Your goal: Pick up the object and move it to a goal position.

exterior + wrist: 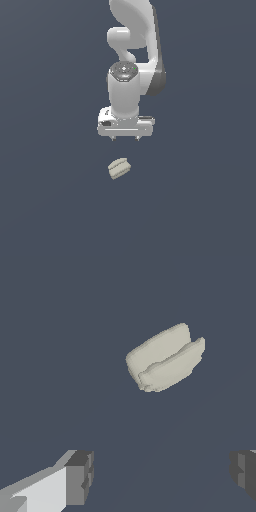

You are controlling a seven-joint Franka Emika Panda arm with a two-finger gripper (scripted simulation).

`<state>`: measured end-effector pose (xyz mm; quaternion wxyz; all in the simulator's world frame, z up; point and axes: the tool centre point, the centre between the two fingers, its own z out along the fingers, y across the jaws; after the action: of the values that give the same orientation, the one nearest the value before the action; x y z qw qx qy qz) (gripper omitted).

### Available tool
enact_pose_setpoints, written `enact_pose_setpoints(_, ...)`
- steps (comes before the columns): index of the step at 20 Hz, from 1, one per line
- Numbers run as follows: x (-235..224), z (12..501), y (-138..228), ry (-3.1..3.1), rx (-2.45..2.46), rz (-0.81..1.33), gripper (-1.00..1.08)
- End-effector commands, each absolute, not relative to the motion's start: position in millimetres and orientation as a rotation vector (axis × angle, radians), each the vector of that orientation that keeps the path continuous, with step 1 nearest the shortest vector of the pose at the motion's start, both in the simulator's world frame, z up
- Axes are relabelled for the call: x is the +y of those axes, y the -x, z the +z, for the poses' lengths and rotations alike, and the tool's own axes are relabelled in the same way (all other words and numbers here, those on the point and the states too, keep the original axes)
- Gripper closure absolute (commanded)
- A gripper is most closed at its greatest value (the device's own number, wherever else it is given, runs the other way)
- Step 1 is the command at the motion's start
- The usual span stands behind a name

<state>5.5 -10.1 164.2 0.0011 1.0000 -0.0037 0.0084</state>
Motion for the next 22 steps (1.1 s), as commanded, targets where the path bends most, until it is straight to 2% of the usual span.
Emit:
enact_pose_setpoints(1, -10.1, 164.2, -5.5, -3.139, -0.012, 0.026, -0.92)
enact_pose_setpoints(11, 11.4, 176.1, -11.2, -3.127, 0.032, 0.077, -0.92)
enact_pose_setpoints(22, 7.9, 173.0, -15.3, -3.13, -0.06, 0.071, -0.92)
